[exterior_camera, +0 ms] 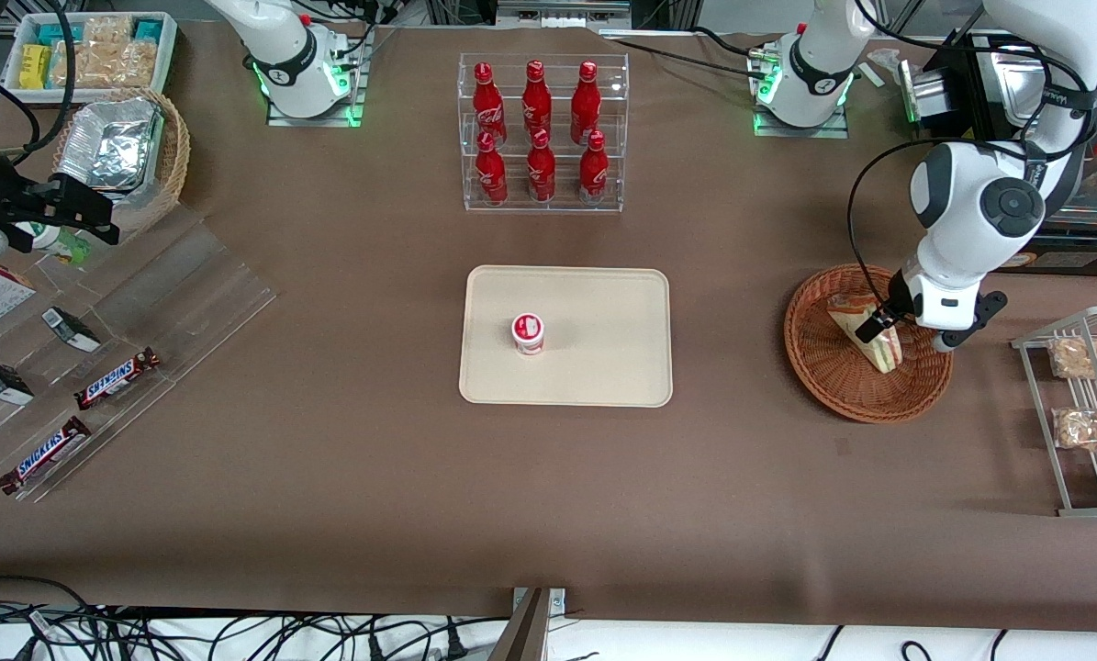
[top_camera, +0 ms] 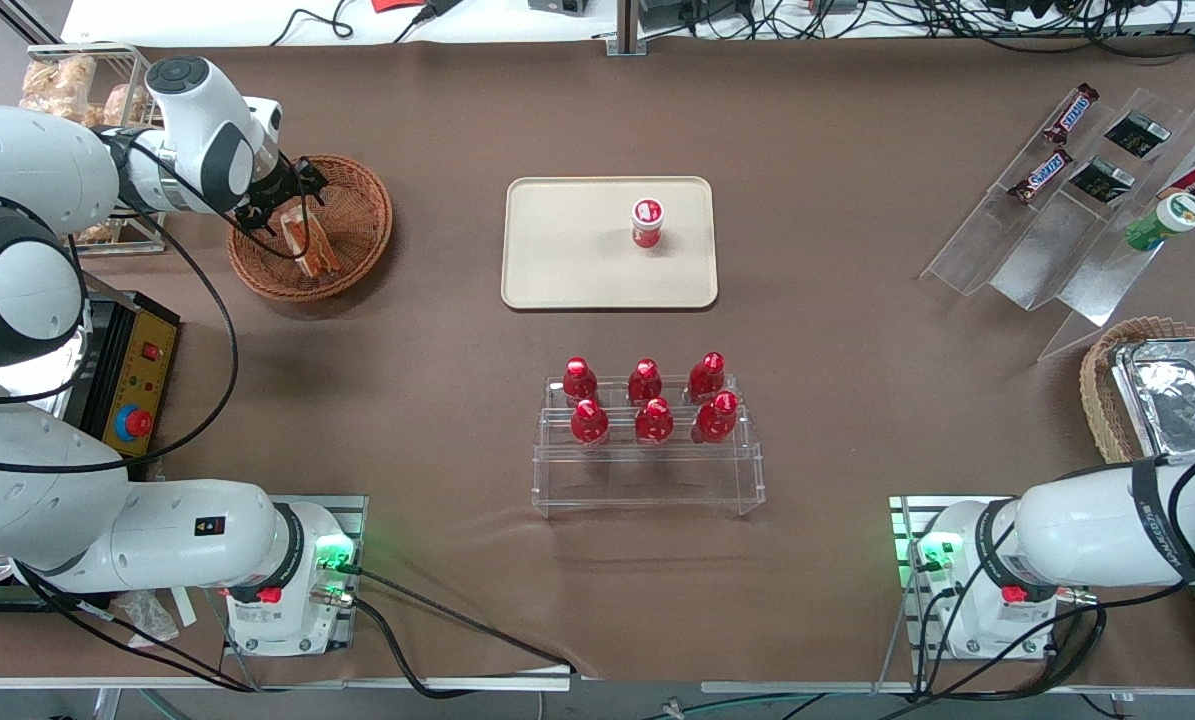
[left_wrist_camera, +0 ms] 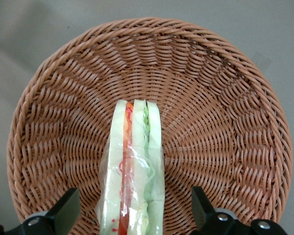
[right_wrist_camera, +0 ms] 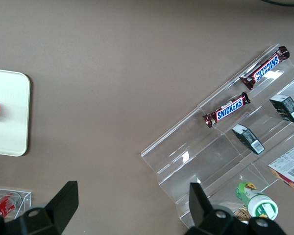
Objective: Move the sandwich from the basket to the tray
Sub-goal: 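Lower the left gripper and close it on the sandwich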
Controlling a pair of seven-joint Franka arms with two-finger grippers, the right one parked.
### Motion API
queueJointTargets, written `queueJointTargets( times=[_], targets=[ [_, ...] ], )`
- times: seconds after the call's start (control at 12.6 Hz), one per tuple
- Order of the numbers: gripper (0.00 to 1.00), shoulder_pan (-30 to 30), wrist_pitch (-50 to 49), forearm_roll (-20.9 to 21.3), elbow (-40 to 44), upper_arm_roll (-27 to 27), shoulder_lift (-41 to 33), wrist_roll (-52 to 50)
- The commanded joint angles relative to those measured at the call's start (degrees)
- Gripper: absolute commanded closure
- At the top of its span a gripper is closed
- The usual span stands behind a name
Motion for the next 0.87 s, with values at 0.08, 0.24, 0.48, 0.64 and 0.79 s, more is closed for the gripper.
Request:
queueJointTargets(
  times=[0.08,0.24,0.48,0.64,0.79],
  targets=[
    [0.00,-1.0,-0.2,2.1,-0.1,-0.3,0.2,-4.2],
    [0.00,-1.0,-1.3,2.2,0.0,-0.3,0.2,-4.0],
    [0.00,-1.0,-1.9,2.3,0.0,-0.2,0.3,-3.3],
    [0.00,-0.7,-5.2,4.6,0.5,-0.2,0.2,-0.2],
    [0.03,-0.3,-5.2,4.6,0.5,-0.2,0.2,0.3]
  ],
)
